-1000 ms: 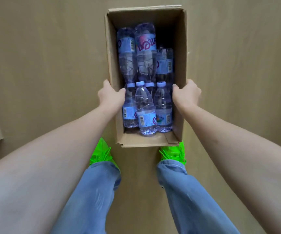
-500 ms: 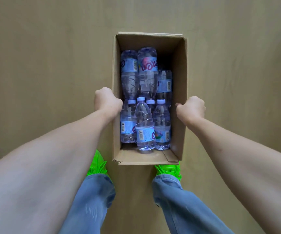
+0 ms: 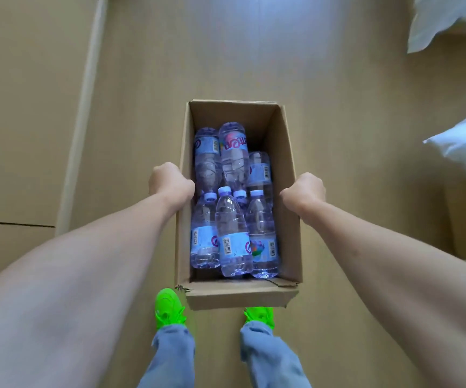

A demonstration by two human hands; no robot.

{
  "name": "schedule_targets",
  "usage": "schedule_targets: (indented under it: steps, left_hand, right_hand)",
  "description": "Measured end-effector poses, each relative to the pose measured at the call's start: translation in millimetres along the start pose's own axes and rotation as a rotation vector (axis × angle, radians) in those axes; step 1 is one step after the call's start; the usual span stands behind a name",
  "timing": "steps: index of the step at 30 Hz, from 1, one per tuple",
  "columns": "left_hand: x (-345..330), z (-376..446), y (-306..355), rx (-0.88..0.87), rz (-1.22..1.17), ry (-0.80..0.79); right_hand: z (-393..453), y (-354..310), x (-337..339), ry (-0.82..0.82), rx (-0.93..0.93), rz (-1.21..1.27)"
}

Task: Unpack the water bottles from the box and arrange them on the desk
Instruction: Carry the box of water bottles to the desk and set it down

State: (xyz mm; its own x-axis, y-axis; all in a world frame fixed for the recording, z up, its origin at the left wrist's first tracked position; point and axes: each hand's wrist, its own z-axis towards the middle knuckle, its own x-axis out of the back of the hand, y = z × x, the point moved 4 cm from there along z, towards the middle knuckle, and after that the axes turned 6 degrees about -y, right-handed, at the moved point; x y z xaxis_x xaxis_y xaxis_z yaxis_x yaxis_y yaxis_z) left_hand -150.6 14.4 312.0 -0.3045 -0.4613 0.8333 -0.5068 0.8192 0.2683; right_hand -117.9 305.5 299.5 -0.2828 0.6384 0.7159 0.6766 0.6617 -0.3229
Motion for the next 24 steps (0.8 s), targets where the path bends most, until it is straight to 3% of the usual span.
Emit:
schedule_targets:
  steps: [8, 11, 13, 15, 18, 24]
  left_hand:
    - [270.3, -119.2, 134.8, -0.131, -0.131, 0.242]
    - [360.8, -163.5, 181.8, -0.195, -0.217, 0.334]
    - [412.7, -185.5, 211.5, -0.249, -0.281, 0.414]
    - [456.1, -198.5, 237.7, -0.298, -0.334, 0.478]
    - [506.5, -206.4, 268.0, -0.365, -0.36, 0.532]
    - [582.7, -176.9, 312.9, -0.418, -0.314, 0.505]
  right_hand:
    - [-126.4, -135.3, 256.7, 0.098, 0.27, 0.12]
    - [-168.8, -185.4, 340.8, 0.007, 0.384, 0.155]
    - [-189.4, -214.6, 396.3, 0.092, 0.431, 0.155]
    - [-205.1, -241.0, 444.2, 0.217, 0.463, 0.124]
    - [-223.0, -272.7, 494.5, 0.28, 0.495, 0.144]
    - [-237.0, -333.4, 557.1, 0.376, 0.48, 0.129]
